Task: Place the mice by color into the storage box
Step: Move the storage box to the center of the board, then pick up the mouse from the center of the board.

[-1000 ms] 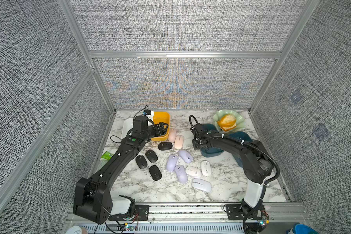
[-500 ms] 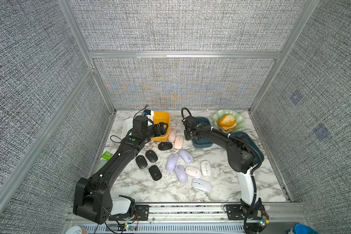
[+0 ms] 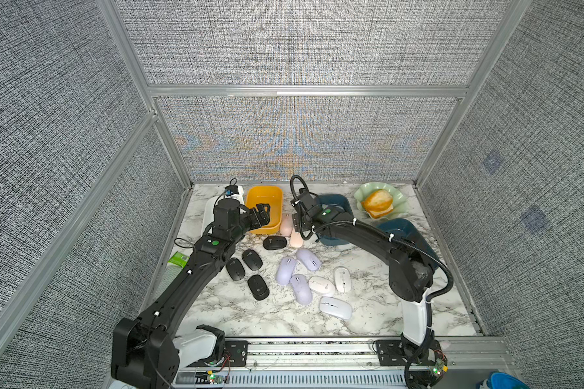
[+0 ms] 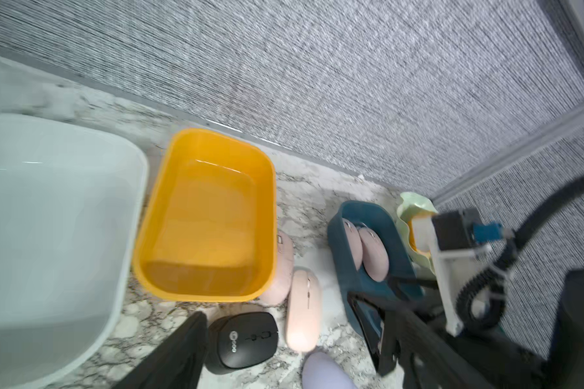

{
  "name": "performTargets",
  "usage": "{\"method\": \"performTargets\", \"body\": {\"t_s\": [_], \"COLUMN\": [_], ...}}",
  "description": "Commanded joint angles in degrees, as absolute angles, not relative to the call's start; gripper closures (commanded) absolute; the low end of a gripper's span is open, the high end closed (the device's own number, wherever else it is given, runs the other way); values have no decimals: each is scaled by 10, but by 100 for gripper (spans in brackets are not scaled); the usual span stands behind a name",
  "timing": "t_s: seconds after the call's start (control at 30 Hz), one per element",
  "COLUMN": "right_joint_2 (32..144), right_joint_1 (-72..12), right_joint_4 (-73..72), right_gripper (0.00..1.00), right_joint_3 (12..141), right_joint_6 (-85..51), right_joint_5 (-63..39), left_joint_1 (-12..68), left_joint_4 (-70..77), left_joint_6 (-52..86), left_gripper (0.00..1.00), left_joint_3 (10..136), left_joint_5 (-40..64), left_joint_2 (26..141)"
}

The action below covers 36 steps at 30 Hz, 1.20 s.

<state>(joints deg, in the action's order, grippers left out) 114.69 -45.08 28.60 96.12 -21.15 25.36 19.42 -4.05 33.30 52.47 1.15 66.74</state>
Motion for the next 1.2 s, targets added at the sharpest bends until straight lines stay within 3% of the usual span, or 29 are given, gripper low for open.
{"method": "performTargets", "body": {"t_s": [0.0, 0.07, 0.13, 0.2, 0.33, 0.53, 0.93, 1.17], "right_joint_2": [1137, 1151, 1187, 1225, 1257, 1293, 1337, 1336], "right_joint_1": [-449, -449, -446, -443, -446, -443, -434, -426], "right_joint_4": [227, 224, 293, 338, 348, 351, 354, 352], "right_gripper": [30, 47, 48, 47, 30, 21, 21, 29], "right_joint_3": [928, 931, 988, 1036, 1059, 1076, 1082, 1070], "right_joint_6": [-193, -149, -191, -212, -241, -267, -278, -275], "right_joint_5": [226, 167, 188, 191, 185, 173, 172, 168], "left_joint_1": [186, 180, 177, 175, 174, 166, 158, 156], "left_joint_4": [-3, 18, 31, 28, -19, -10, -9, -6], "left_joint_6": [353, 352, 352, 353, 362, 376, 376, 370], "left_gripper": [9, 9, 9, 10, 10, 11, 12, 14], "left_joint_3": [503, 487, 478, 481, 507, 503, 508, 511], "left_joint_5": [-87, -90, -86, -78, -95, -65, -18, 1], "left_joint_2": [639, 624, 619, 622, 639, 655, 671, 677]}}
